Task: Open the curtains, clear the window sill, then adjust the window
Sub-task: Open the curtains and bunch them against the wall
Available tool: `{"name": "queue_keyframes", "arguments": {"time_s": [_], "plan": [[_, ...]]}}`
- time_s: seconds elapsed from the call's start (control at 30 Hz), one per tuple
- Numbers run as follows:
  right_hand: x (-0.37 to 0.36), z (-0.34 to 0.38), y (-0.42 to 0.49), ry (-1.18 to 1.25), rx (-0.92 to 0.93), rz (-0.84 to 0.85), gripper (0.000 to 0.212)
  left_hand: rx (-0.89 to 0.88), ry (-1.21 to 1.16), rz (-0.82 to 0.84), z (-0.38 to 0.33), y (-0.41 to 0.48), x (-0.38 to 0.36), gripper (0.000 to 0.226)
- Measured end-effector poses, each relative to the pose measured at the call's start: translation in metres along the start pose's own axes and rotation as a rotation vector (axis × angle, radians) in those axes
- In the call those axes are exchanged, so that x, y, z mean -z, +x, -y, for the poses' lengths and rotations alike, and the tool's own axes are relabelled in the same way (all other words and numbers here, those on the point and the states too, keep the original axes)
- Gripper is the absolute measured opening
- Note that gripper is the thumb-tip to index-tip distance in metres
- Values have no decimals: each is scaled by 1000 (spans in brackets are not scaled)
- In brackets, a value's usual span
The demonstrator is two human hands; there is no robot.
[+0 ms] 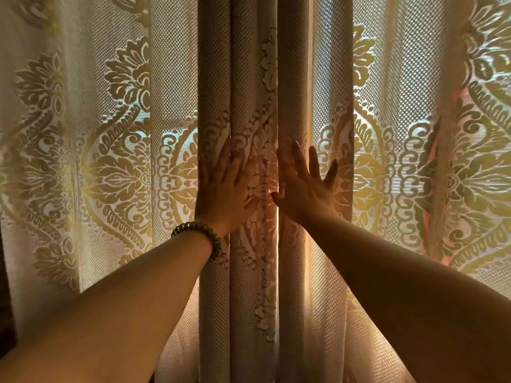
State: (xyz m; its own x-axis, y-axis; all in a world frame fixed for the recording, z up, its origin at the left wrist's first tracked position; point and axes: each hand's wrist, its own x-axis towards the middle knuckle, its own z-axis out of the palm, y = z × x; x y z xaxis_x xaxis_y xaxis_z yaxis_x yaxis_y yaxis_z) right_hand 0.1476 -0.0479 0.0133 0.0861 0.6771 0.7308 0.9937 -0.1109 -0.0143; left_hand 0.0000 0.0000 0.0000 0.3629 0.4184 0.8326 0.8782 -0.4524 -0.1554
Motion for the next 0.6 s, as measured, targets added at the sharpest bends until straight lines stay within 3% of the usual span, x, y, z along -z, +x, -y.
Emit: {"name": "queue_keyframes", "arguments": {"time_s": [0.17, 0.33, 0.5, 0.6], "plan": [[2, -1, -2, -3, -22, -7, 89, -5, 57, 11, 1, 1, -1, 75], [-2, 0, -3, -10, -58, -25, 80, -31, 75, 71, 2, 0, -2, 65], [-6, -1, -7, -19, -67, -8, 53, -42, 13, 110, 0, -2, -3, 49], [-5, -4, -7, 142, -119, -86, 31, -2, 25, 87, -4, -3, -2, 41]]}}
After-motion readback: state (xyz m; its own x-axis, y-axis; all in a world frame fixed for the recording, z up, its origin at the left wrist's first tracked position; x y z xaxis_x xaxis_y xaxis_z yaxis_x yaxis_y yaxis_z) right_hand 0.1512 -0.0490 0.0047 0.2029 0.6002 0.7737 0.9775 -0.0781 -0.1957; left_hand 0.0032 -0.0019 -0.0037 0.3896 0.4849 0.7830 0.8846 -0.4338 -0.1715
